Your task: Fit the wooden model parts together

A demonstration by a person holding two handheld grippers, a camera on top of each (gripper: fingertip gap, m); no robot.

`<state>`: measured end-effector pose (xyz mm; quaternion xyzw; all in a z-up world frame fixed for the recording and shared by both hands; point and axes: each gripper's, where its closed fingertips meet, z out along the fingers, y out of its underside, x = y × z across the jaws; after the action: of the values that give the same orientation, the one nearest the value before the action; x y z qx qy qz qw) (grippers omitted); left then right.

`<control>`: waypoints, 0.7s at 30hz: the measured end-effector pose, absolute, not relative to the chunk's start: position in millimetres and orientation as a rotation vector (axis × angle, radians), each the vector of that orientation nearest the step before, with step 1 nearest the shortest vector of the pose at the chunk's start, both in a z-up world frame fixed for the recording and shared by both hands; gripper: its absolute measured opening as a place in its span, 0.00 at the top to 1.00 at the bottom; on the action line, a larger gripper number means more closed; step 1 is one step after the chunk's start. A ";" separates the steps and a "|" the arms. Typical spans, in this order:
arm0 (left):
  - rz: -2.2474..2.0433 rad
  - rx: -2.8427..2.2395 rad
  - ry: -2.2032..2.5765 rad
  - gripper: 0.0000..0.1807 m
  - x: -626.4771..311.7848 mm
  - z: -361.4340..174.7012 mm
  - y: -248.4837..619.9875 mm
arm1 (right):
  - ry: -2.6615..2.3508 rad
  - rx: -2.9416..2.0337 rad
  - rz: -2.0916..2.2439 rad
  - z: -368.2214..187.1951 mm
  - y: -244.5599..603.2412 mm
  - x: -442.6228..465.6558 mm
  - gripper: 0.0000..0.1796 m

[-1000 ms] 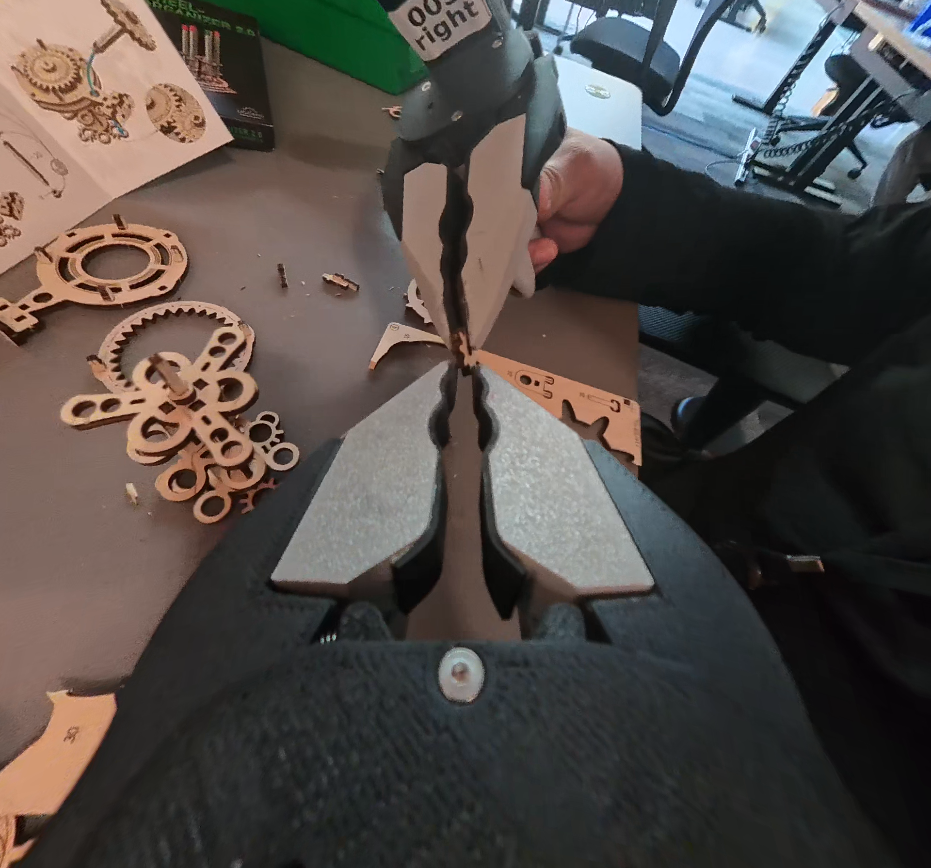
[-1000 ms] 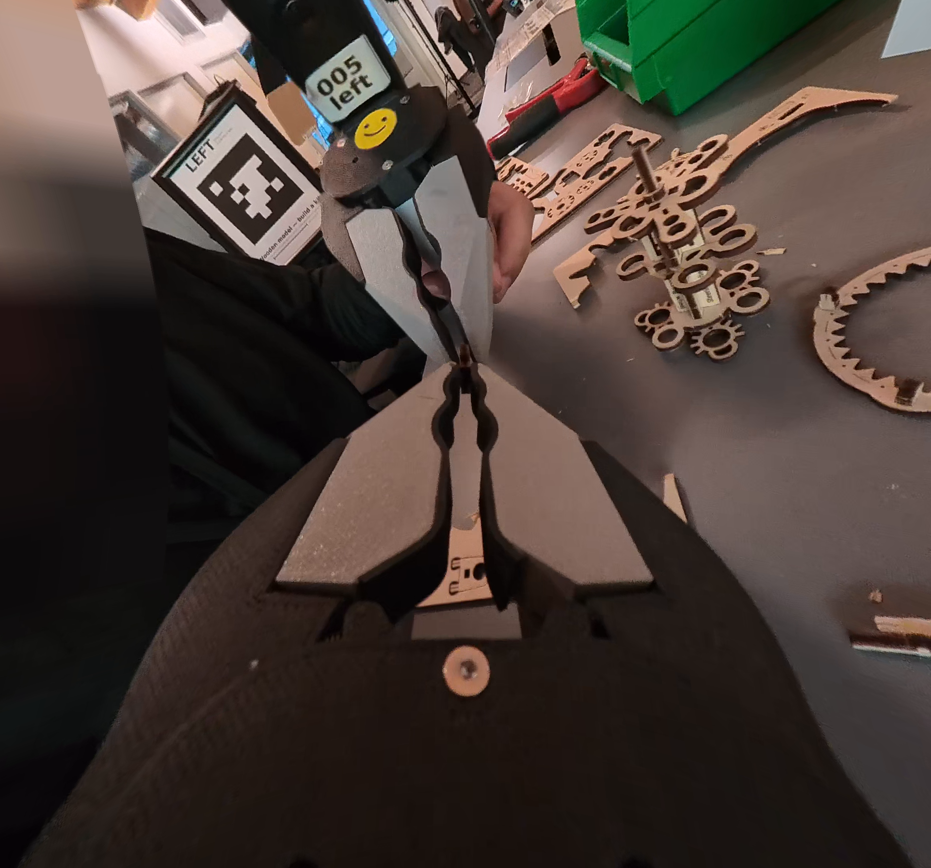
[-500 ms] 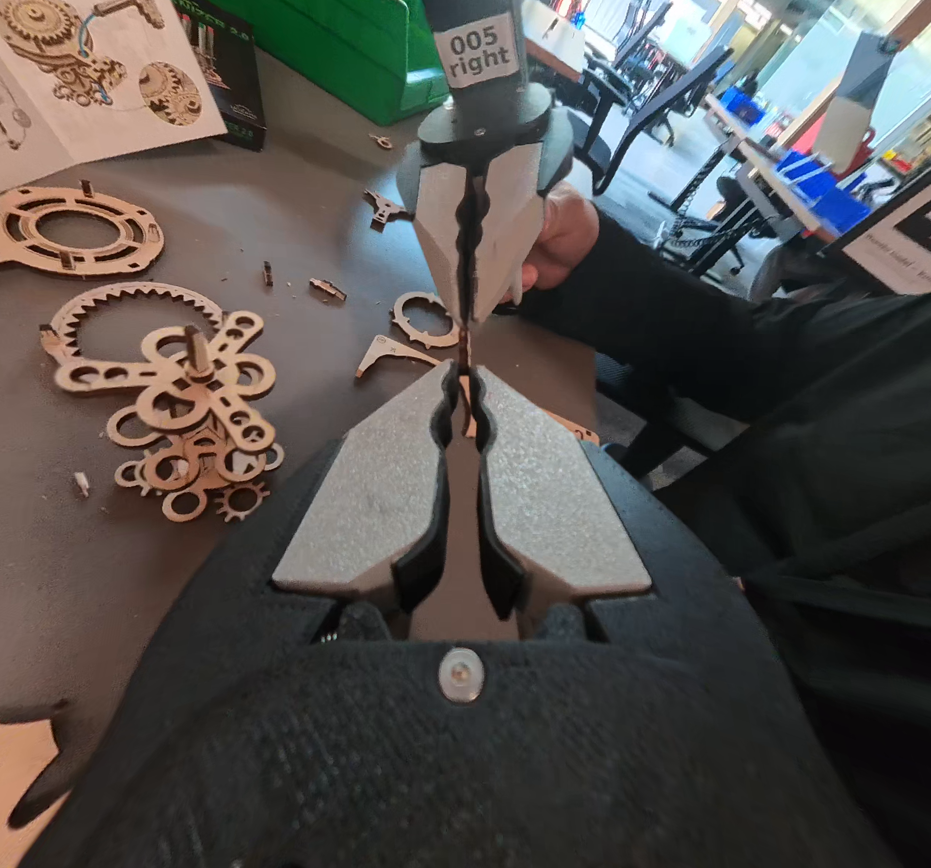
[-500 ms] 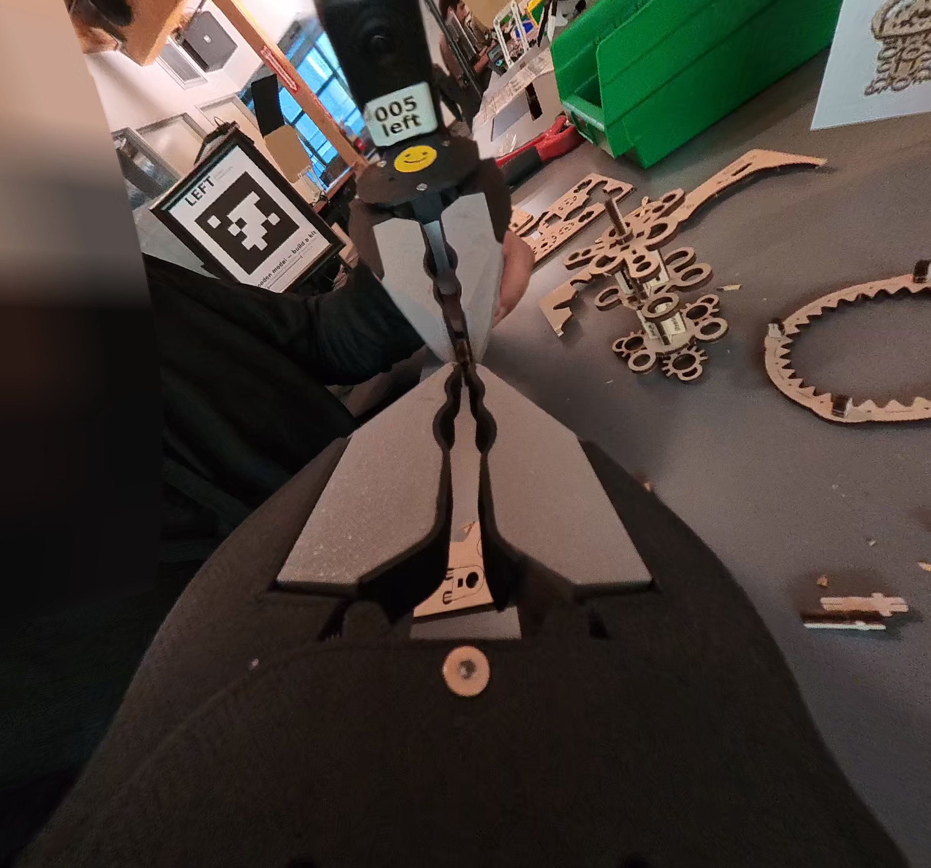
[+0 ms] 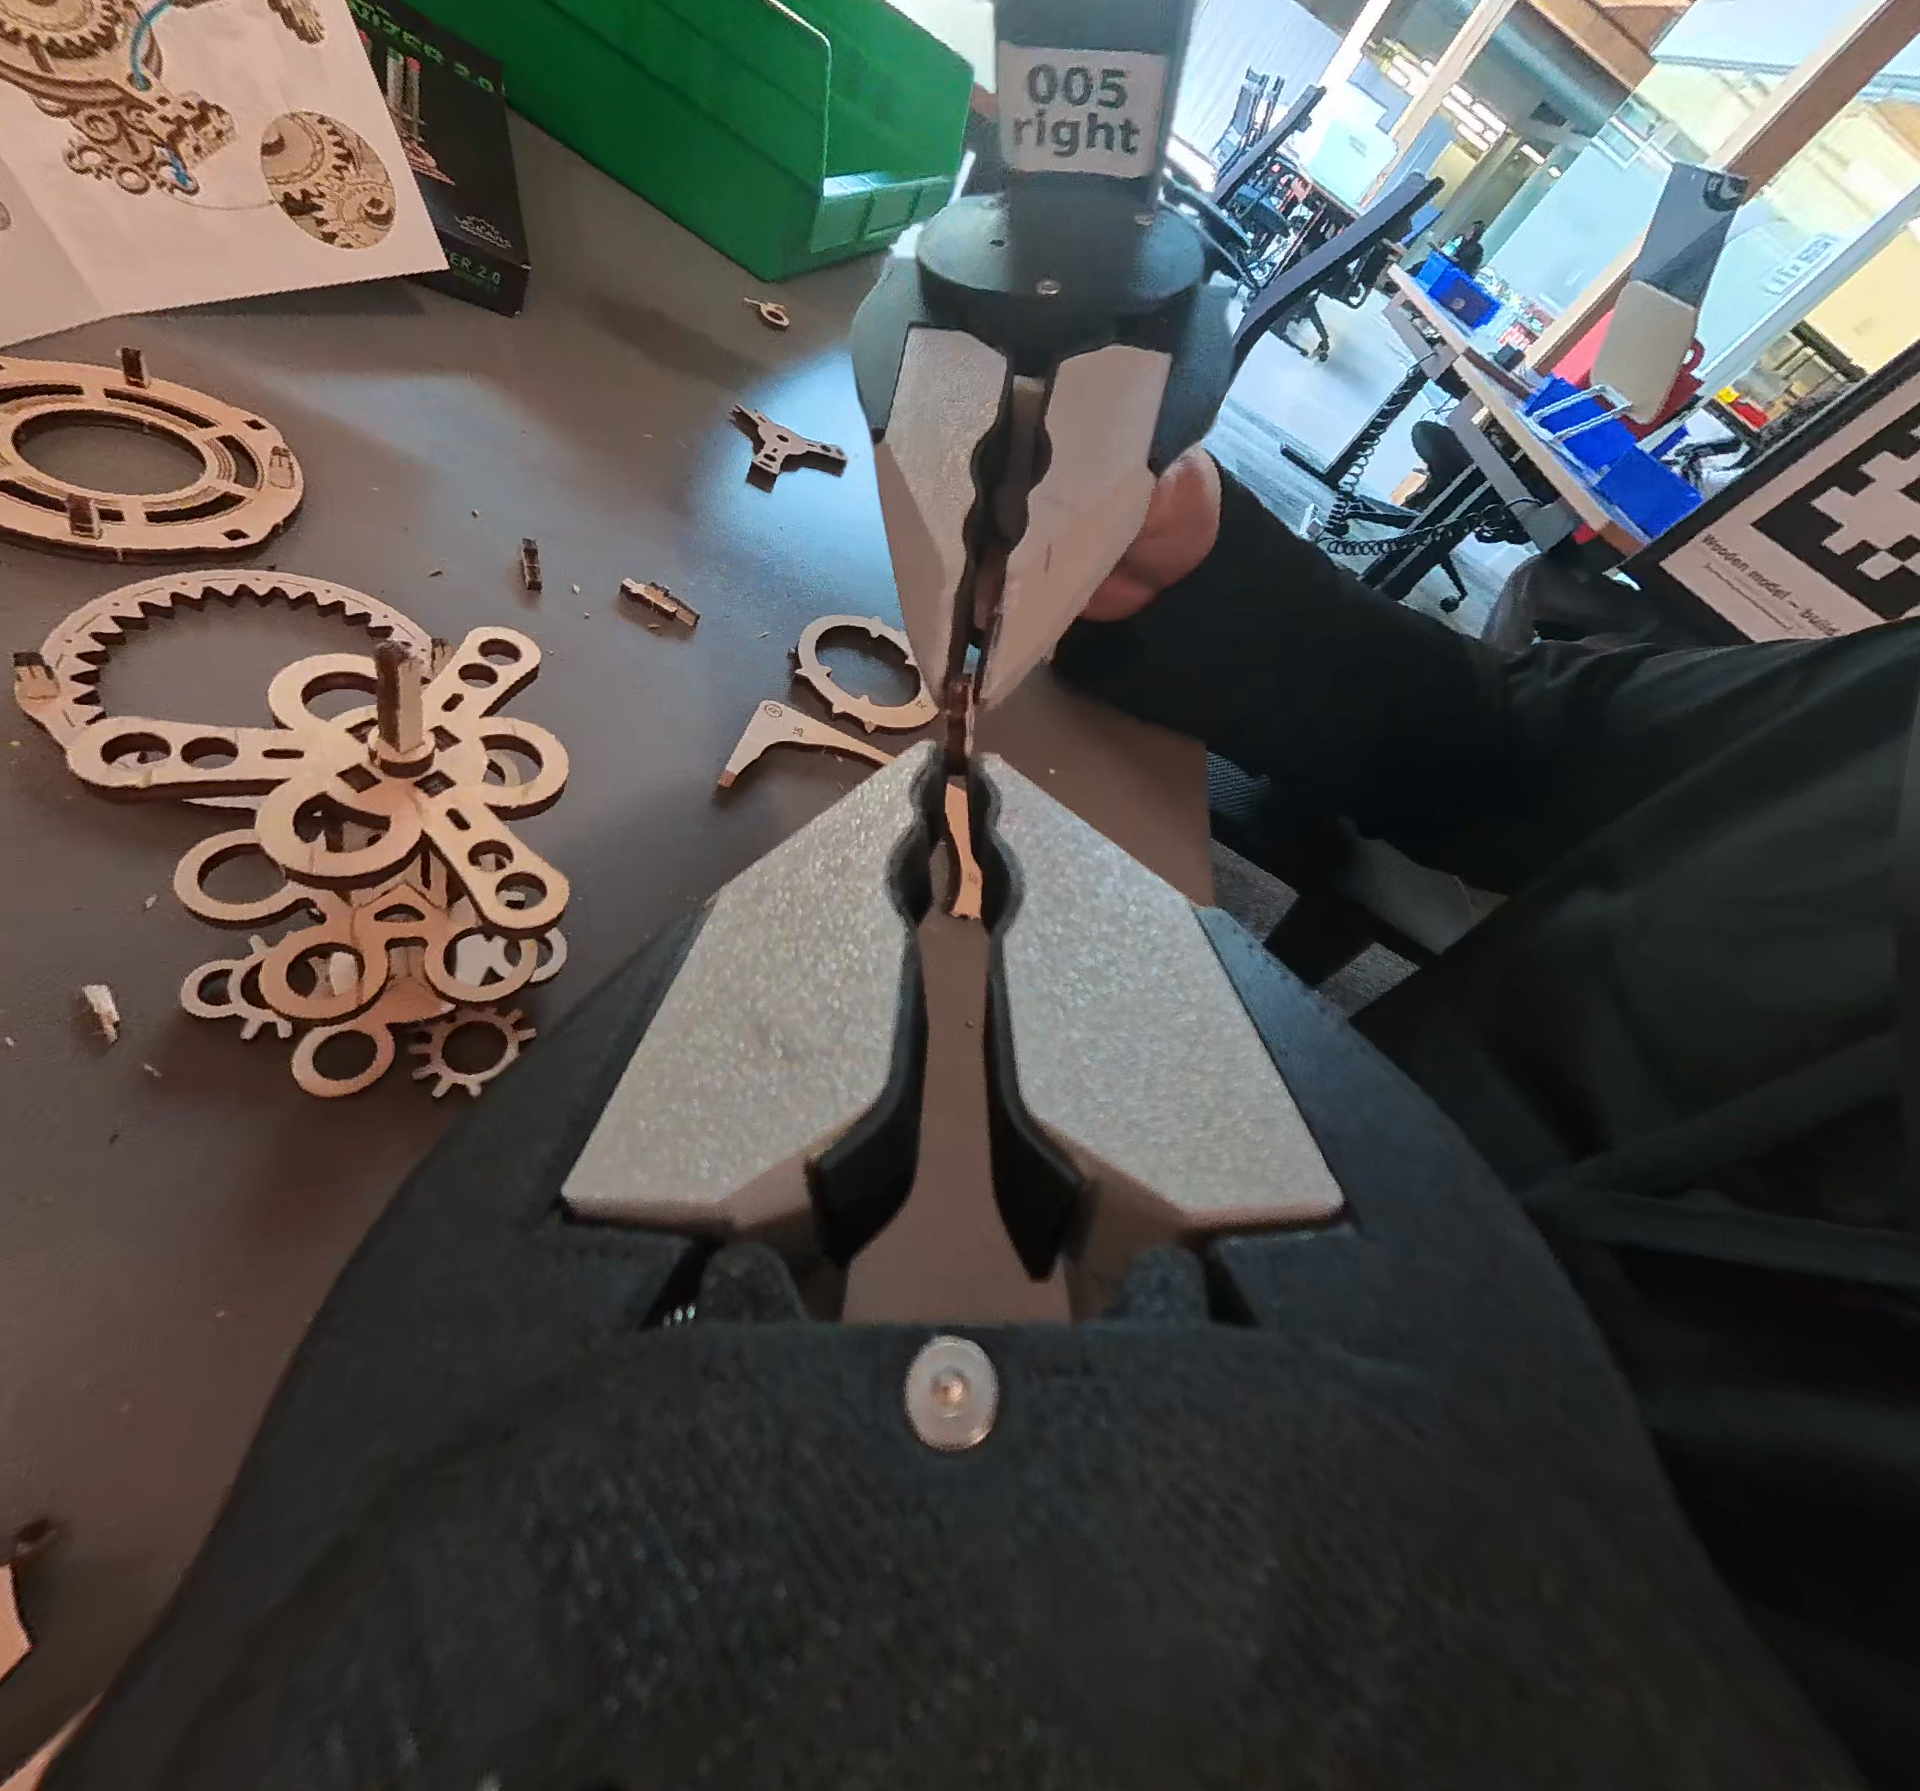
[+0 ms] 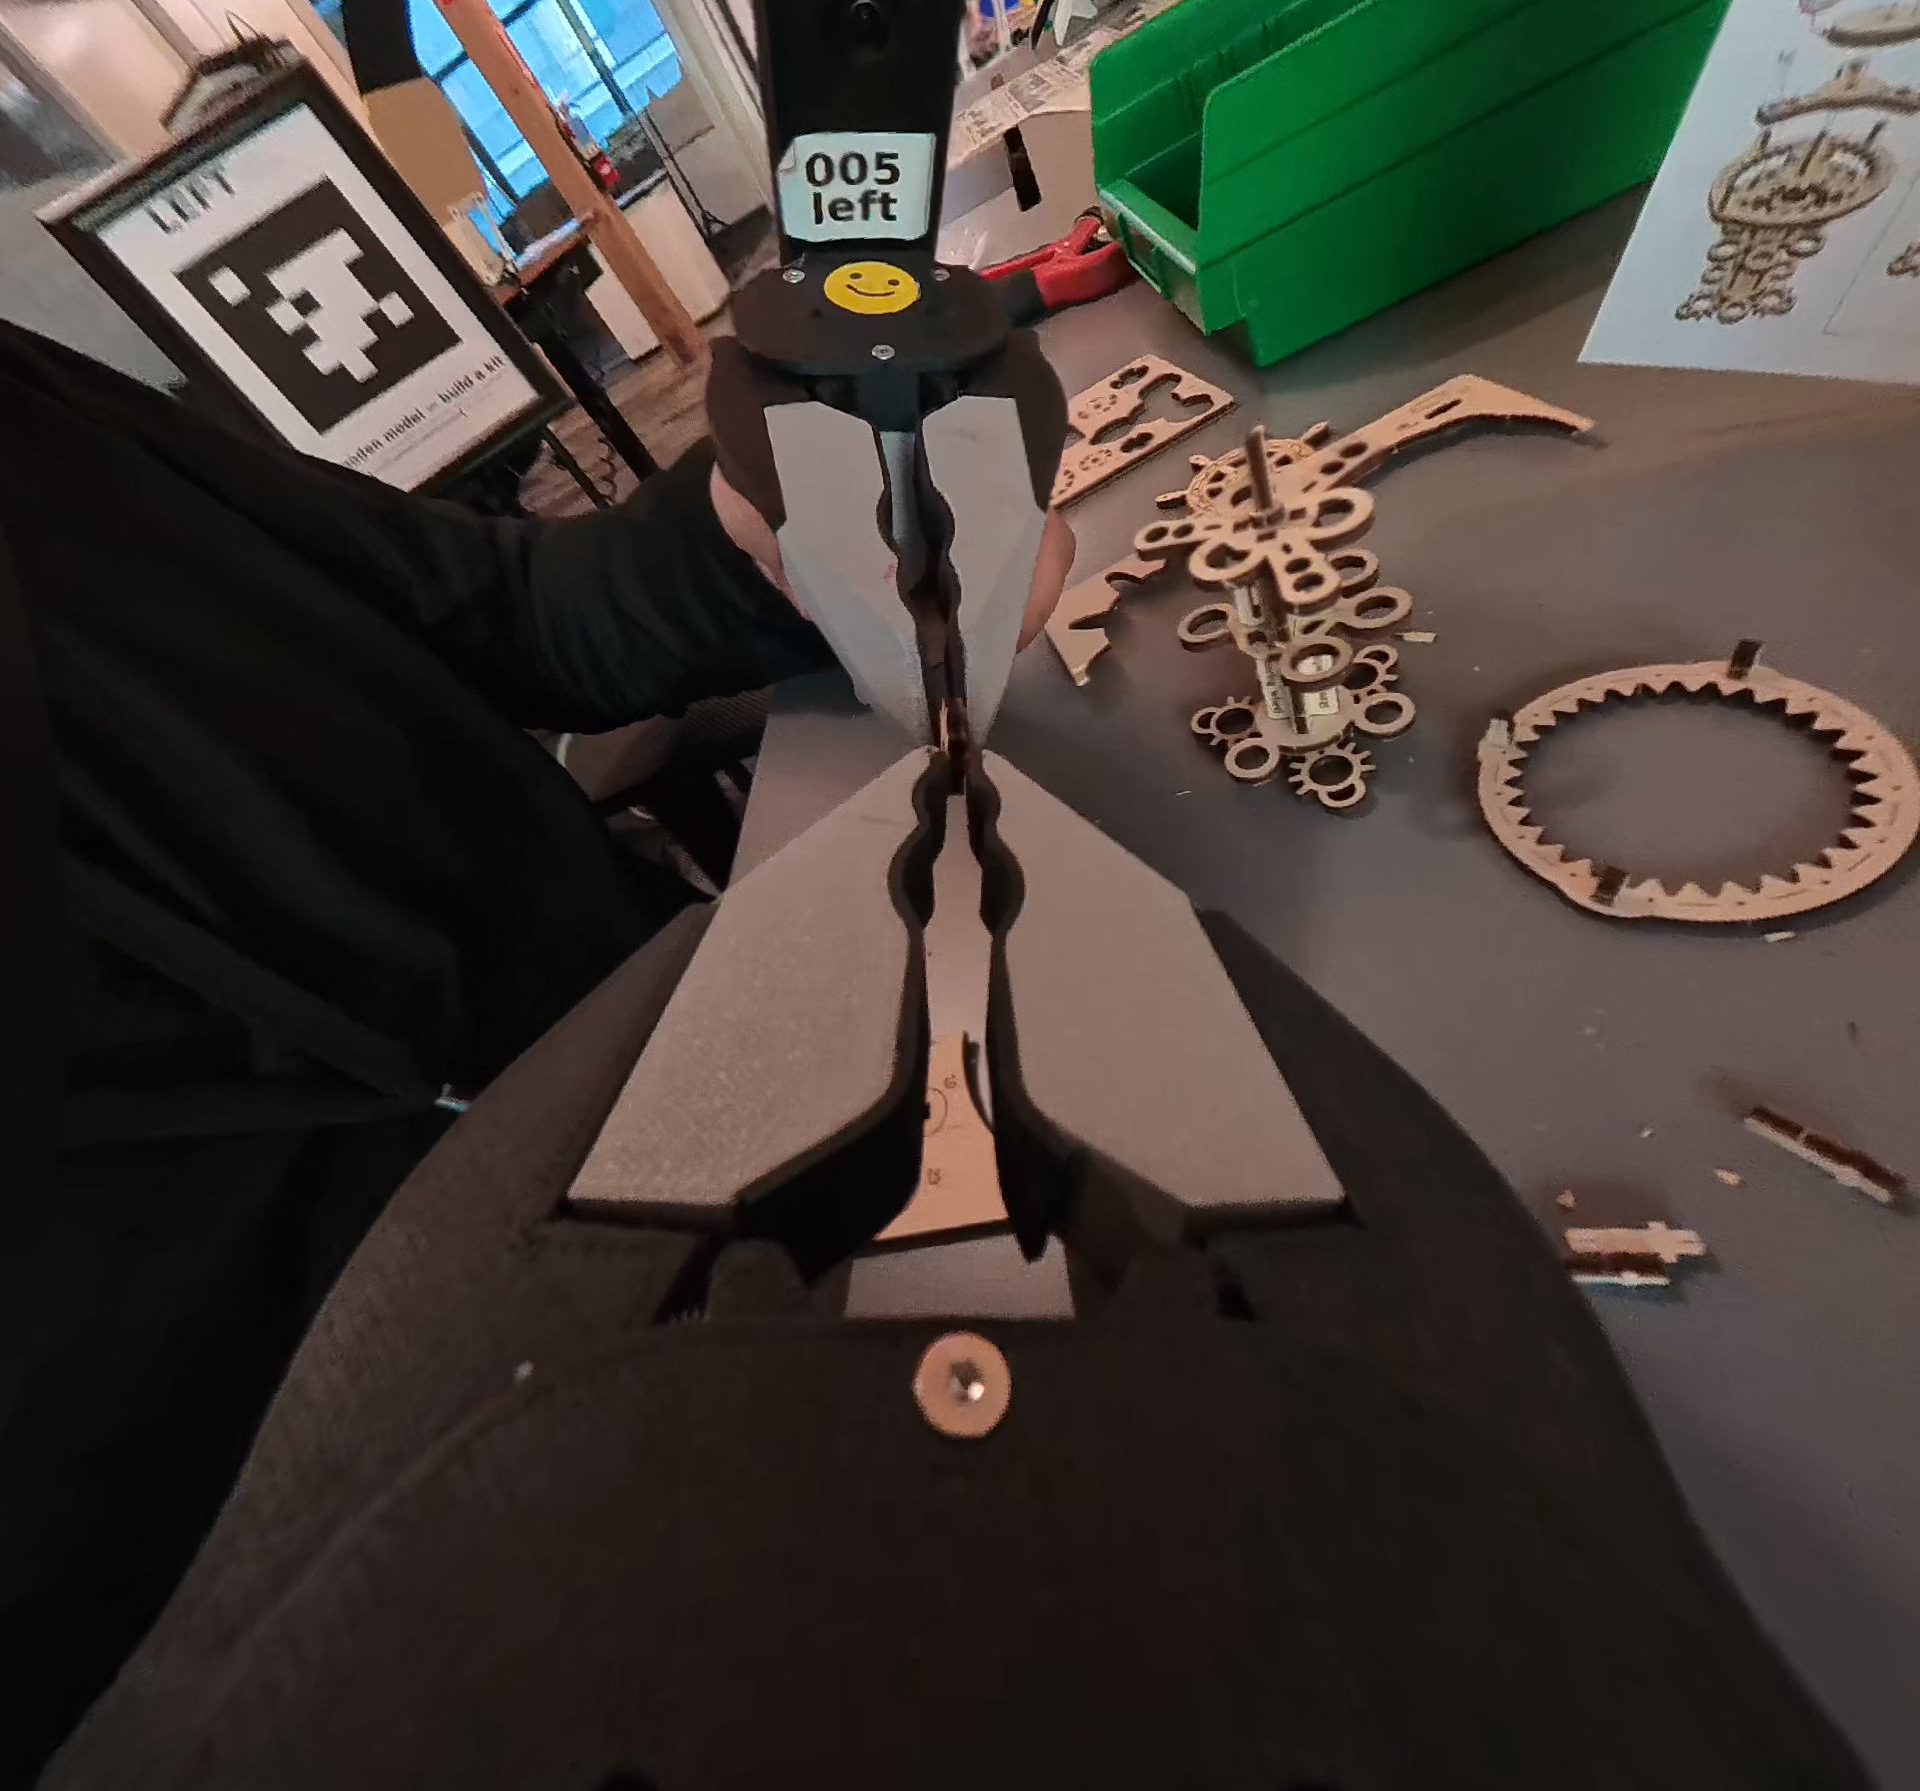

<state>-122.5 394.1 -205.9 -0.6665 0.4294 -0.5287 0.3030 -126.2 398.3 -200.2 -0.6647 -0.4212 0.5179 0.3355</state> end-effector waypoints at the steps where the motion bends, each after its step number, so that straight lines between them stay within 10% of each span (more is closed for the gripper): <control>1: -1.393 -1.772 1.144 1.00 -122.4 -207.0 393.9 | -1.122 -1.719 1.306 -200.5 398.2 -126.2 1.00; 21: -0.791 -1.545 1.420 0.93 -125.6 -229.6 396.1 | -1.550 -1.228 0.224 -218.3 399.6 -125.4 1.00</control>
<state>-125.6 396.1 -229.6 -0.6205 0.5703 -0.3176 0.4345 -125.4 399.6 -218.3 -0.5175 -0.6533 0.0946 0.5445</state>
